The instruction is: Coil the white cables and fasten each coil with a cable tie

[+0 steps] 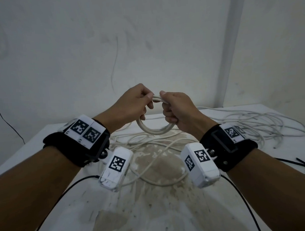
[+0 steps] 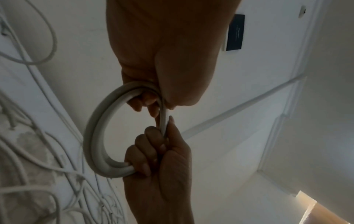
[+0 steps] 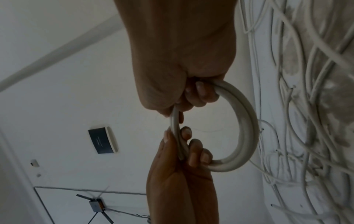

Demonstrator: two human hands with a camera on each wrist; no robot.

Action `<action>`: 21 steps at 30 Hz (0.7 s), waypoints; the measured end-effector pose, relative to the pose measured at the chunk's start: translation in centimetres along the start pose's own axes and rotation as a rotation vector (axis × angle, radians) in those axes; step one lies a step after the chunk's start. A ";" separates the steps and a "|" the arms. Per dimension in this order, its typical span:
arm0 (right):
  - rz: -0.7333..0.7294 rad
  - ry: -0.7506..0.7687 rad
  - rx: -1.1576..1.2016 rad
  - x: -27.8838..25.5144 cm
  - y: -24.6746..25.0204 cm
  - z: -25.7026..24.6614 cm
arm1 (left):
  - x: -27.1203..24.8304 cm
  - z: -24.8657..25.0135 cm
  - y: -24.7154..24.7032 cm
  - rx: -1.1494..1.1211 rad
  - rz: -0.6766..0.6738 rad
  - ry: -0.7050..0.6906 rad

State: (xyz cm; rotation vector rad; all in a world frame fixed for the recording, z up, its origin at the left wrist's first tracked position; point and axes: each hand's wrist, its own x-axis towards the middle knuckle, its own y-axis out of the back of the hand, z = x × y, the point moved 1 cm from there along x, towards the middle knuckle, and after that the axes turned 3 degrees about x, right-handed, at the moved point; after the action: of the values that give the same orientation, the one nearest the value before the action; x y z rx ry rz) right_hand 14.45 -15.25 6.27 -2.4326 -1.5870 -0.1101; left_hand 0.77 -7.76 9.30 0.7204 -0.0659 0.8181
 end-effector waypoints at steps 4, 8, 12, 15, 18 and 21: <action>0.007 0.017 -0.022 -0.4 0.5 -0.2 | 0.1 0.1 -0.8 0.010 -0.001 -0.003; 0.042 -0.010 0.099 -0.7 1.2 0.1 | 0.0 0.0 -2.0 -0.051 0.041 -0.012; 0.061 -0.036 0.142 -1.1 2.1 0.5 | 0.2 0.0 -3.5 -0.006 0.143 -0.057; 0.080 -0.023 0.110 -1.5 2.9 0.5 | 0.6 0.5 -4.4 -0.012 0.222 -0.077; 0.113 -0.001 0.125 -1.8 4.0 0.7 | 0.5 0.8 -5.5 -0.045 0.153 -0.046; 0.138 -0.010 0.175 -2.3 4.9 1.1 | 0.6 1.1 -6.6 -0.009 0.134 -0.025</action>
State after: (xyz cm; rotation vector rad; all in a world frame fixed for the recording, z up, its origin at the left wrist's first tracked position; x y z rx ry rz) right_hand 17.92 -18.93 4.02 -2.3997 -1.3653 0.0626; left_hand 5.96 -11.14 6.60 0.7237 -0.1413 0.9360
